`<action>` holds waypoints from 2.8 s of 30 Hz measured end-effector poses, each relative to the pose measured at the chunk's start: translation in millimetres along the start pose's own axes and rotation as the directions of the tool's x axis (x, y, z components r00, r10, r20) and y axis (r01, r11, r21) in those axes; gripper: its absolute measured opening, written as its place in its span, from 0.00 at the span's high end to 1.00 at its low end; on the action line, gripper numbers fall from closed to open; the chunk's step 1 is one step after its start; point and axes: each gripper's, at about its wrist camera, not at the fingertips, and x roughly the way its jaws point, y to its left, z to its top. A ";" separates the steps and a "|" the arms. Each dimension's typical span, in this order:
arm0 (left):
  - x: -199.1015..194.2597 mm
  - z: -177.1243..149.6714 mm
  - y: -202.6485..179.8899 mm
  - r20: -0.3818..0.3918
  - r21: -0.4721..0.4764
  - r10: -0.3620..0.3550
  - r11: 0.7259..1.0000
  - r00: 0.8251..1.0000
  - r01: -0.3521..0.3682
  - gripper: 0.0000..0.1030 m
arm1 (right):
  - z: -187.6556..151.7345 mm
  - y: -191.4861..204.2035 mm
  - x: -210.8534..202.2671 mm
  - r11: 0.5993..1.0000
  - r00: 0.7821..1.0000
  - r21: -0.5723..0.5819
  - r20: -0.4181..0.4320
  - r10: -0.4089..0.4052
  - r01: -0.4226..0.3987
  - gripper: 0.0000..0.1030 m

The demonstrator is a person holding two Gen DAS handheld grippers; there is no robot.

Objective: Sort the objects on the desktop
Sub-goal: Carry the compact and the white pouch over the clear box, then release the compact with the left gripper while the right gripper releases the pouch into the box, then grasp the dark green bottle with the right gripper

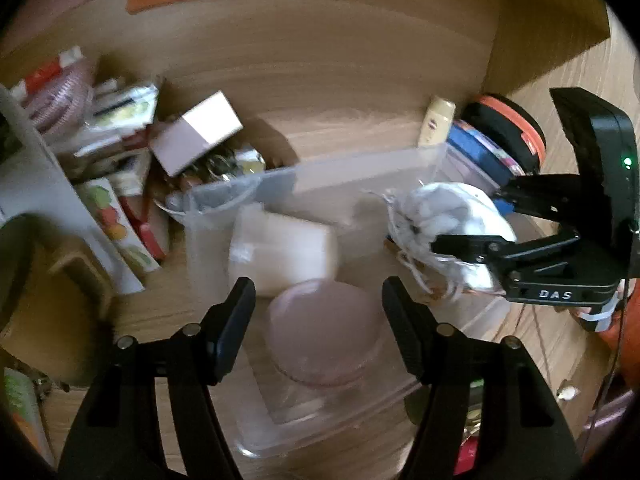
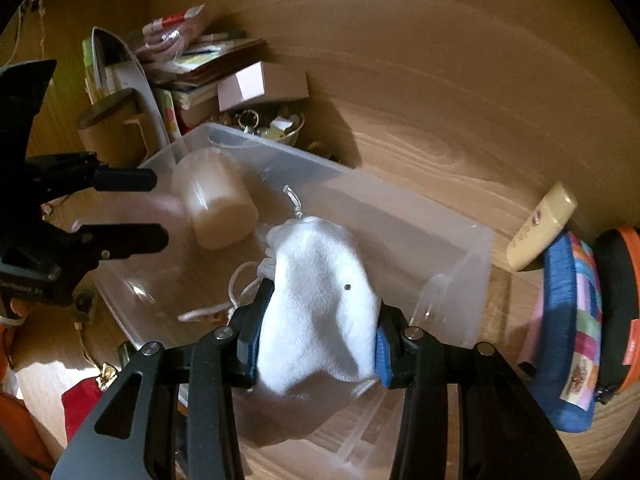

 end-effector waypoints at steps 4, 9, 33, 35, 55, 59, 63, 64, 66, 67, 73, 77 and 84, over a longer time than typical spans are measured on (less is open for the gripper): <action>-0.2 -0.8 -2.8 0.007 0.017 0.023 1.000 1.000 -0.023 0.37 | 1.8 -0.6 2.7 1.000 1.000 -0.002 -0.003 0.010 -0.010 0.62; -0.5 -1.9 -3.1 0.012 0.022 0.023 0.999 1.000 -0.024 0.37 | 3.1 -0.8 7.8 1.000 1.000 0.007 -0.019 0.016 -0.016 0.61; -29.7 -4.2 -3.5 0.107 0.013 0.060 0.998 0.992 -0.062 0.10 | -3.8 10.7 -40.2 0.991 0.992 0.045 -0.014 -0.129 0.130 0.21; -33.5 -5.0 -5.1 0.119 0.011 0.071 0.997 0.990 -0.073 0.08 | -6.3 11.9 -45.6 0.988 0.989 0.050 -0.015 -0.144 0.144 0.21; -95.9 -29.8 3.2 0.176 -0.038 0.179 0.984 0.968 -0.175 0.03 | -42.1 49.1 -118.3 0.976 0.969 0.054 0.119 -0.218 0.213 0.17; -100.3 -43.0 7.4 0.164 -0.052 0.195 0.981 0.967 -0.189 0.03 | -52.6 60.2 -118.6 0.982 0.975 0.043 0.123 -0.187 0.183 0.17; -95.9 -57.8 13.5 0.129 -0.055 0.208 0.978 0.970 -0.202 0.03 | -62.4 73.1 -108.8 0.989 0.983 0.025 0.105 -0.148 0.146 0.17; -94.5 -60.4 14.5 0.122 -0.056 0.209 0.977 0.970 -0.204 0.03 | -64.2 75.9 -106.3 0.990 0.986 0.023 0.099 -0.138 0.136 0.17; -89.1 -69.0 19.1 0.095 -0.058 0.210 0.977 0.973 -0.205 0.03 | -68.4 82.2 -99.0 0.993 0.990 0.022 0.084 -0.117 0.115 0.17; -87.2 -71.9 19.9 0.086 -0.059 0.211 0.977 0.974 -0.206 0.03 | -69.8 85.0 -95.5 0.994 0.991 0.020 0.079 -0.109 0.108 0.17; -70.0 -95.6 27.2 0.006 -0.041 0.200 0.979 0.980 -0.200 0.03 | -75.0 98.2 -73.0 0.999 0.998 0.028 0.048 -0.048 0.047 0.17; -62.5 -105.5 26.7 -0.016 -0.014 0.183 0.983 0.983 -0.184 0.03 | -74.6 103.4 -64.4 0.999 0.999 0.042 0.036 0.004 -0.006 0.22; -55.2 -110.9 24.1 -0.024 0.021 0.125 0.992 0.992 -0.125 0.03 | -64.1 110.8 -49.8 0.998 0.999 0.034 -0.002 0.052 -0.051 0.38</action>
